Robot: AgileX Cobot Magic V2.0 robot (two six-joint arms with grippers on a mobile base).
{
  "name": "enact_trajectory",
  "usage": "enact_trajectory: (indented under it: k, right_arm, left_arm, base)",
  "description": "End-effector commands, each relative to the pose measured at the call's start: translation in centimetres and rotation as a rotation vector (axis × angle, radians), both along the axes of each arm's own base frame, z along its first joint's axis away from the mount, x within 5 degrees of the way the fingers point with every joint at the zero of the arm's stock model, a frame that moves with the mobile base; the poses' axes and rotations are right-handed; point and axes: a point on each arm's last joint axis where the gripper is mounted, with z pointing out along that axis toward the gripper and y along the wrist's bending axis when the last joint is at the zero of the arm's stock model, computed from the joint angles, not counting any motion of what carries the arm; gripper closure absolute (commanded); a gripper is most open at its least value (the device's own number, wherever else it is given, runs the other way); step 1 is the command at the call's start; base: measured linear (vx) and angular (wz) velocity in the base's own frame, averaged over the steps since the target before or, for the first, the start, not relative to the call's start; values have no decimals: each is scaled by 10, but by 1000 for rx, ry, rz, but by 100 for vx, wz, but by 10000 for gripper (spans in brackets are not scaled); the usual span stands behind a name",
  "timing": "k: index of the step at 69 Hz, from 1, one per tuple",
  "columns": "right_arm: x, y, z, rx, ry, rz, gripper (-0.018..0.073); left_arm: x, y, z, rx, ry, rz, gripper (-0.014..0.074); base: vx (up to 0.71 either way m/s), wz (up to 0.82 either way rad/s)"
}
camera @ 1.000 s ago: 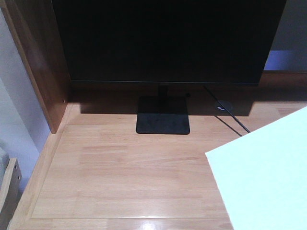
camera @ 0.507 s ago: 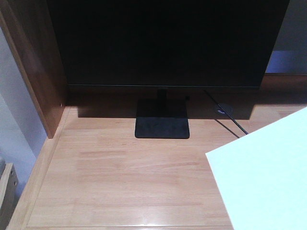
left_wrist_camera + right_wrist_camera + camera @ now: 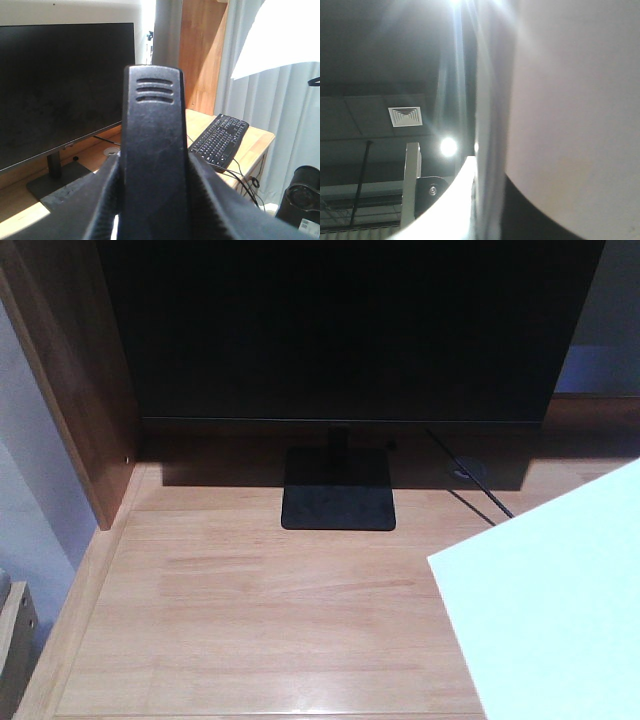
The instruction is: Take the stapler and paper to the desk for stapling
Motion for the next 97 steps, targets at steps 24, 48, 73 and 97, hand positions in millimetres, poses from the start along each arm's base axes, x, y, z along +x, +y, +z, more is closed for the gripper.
enact_trajectory:
  k: [24, 48, 73, 97]
  right_arm:
    - [-11, 0, 9, 8, -120, 48, 565]
    - [-11, 0, 9, 8, -120, 48, 565]
    - [-11, 0, 9, 8, -120, 48, 565]
    - [-11, 0, 9, 8, -120, 48, 565]
  left_arm:
    - [1, 1, 17, -104, -70, 5, 603]
    - [1, 1, 17, -105, -71, 6, 603]
    - [1, 0, 18, -113, -73, 3, 603]
    - [27, -18, 26, -85, -59, 25, 603]
  base:
    - [0, 0]
    - [0, 0]
    - [0, 0]
    - [0, 0]
